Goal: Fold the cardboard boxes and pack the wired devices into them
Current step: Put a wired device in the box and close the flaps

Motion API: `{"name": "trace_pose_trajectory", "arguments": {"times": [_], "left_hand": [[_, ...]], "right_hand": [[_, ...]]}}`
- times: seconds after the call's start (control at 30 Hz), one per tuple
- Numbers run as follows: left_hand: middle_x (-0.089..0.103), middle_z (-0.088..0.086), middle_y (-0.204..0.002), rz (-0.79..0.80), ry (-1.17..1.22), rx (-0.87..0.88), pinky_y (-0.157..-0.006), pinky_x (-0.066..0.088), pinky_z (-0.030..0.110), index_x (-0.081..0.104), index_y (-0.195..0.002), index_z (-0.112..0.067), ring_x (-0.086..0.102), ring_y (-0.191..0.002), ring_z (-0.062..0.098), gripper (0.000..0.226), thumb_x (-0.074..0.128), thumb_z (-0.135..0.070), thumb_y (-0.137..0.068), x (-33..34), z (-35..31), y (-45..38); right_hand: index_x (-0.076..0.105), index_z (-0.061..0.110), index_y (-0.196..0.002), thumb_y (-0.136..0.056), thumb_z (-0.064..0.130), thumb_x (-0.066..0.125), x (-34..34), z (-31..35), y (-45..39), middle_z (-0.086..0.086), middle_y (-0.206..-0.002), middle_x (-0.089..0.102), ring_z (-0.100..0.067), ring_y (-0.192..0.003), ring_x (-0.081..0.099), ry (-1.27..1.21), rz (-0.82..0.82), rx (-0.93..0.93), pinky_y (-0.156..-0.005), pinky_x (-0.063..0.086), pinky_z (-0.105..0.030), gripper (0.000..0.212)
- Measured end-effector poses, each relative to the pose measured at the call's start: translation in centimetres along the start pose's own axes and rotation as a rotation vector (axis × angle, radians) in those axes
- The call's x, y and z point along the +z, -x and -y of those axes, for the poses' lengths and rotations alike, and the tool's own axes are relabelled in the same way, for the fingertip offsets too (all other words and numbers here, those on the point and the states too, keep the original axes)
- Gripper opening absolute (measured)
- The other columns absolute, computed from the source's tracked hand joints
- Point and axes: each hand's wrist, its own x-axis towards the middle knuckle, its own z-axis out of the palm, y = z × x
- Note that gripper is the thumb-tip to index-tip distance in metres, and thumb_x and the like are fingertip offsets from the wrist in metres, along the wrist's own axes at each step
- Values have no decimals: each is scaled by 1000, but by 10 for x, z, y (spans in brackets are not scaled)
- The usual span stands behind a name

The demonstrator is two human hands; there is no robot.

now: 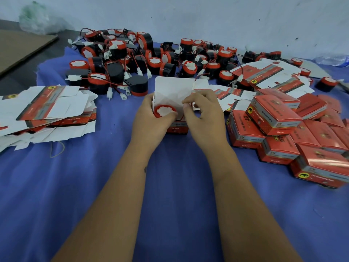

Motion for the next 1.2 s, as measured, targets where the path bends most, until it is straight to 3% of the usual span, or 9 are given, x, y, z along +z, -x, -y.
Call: {"name": "trace_pose_trajectory", "arguments": {"times": [0.13, 0.33, 0.57, 0.7, 0.77, 0.9, 1.0, 1.1, 1.2], "left_hand": [[63, -22, -108, 3, -1, 2, -86, 54, 28, 49, -117, -44, 61, -102, 1, 48, 75, -27, -81, 0, 1, 0], [65, -17, -112, 22, -10, -11, -88, 54, 31, 52, -117, -43, 62, -104, 3, 48, 72, -39, -73, 1, -4, 1], [69, -12, -115, 70, 14, 16, -89, 54, 31, 60, -123, -35, 64, -105, 8, 35, 57, -18, -92, -3, -9, 2], [76, -4, -85, 15, 409, -150, -65, 55, 23, 74, -97, -23, 71, -78, 7, 40, 34, -21, -102, -4, -13, 4], [77, -6, -81, 37, 438, -128, -62, 54, 20, 78, -86, -27, 72, -75, 5, 50, 32, -22, -104, -4, -12, 4], [77, -3, -93, 29, 476, -133, -69, 56, 23, 73, -101, -25, 73, -86, 9, 41, 32, -29, -106, -8, -11, -2], [75, -4, -105, 35, 305, -113, -77, 57, 24, 69, -117, -23, 71, -94, 9, 28, 45, -17, -102, -9, -7, -5], [68, -13, -112, 22, 156, -6, -74, 49, 9, 59, -126, -23, 63, -95, -6, 35, 49, -4, -98, -6, -4, -3], [68, -11, -110, -10, 138, 27, -73, 49, 10, 58, -117, -25, 63, -93, -4, 33, 51, -1, -95, -4, -1, -3]], "right_hand": [[71, 6, -95, -87, 0, 63, 1, 1, -2, 3, -102, 52, -11, -95, 51, 24, -41, -17, -83, 45, -20, 14], [63, 17, -123, -83, -1, 67, 4, 5, 2, 8, -94, 59, -7, -89, 56, -71, -13, 14, -82, 43, -6, 45], [73, 5, -88, -89, 9, 64, 12, -1, 3, 5, -92, 56, -21, -100, 52, -148, 107, 116, -86, 44, -23, 10], [71, 1, -84, -95, 14, 60, 12, -5, 1, 1, -97, 59, -25, -102, 51, -126, 133, 157, -88, 46, -39, 20], [73, 3, -85, -94, 15, 62, 12, -5, 1, 4, -95, 59, -21, -101, 52, -103, 115, 129, -86, 46, -31, 19], [75, 5, -93, -91, 9, 65, 11, -3, 3, 14, -91, 53, 0, -90, 52, -157, 83, 128, -78, 40, -5, 11], [69, 11, -98, -90, 5, 64, 12, -2, 4, 13, -94, 53, 5, -89, 51, -198, 94, 177, -78, 39, -6, 12], [47, 24, -113, -86, 5, 67, 14, 1, 6, 4, -107, 53, -5, -97, 53, -353, 37, 294, -81, 48, -20, 39], [36, 41, -122, -82, 3, 68, 11, 2, 6, 2, -125, 41, -12, -111, 50, -346, -4, 247, -92, 49, -27, 63]]}}
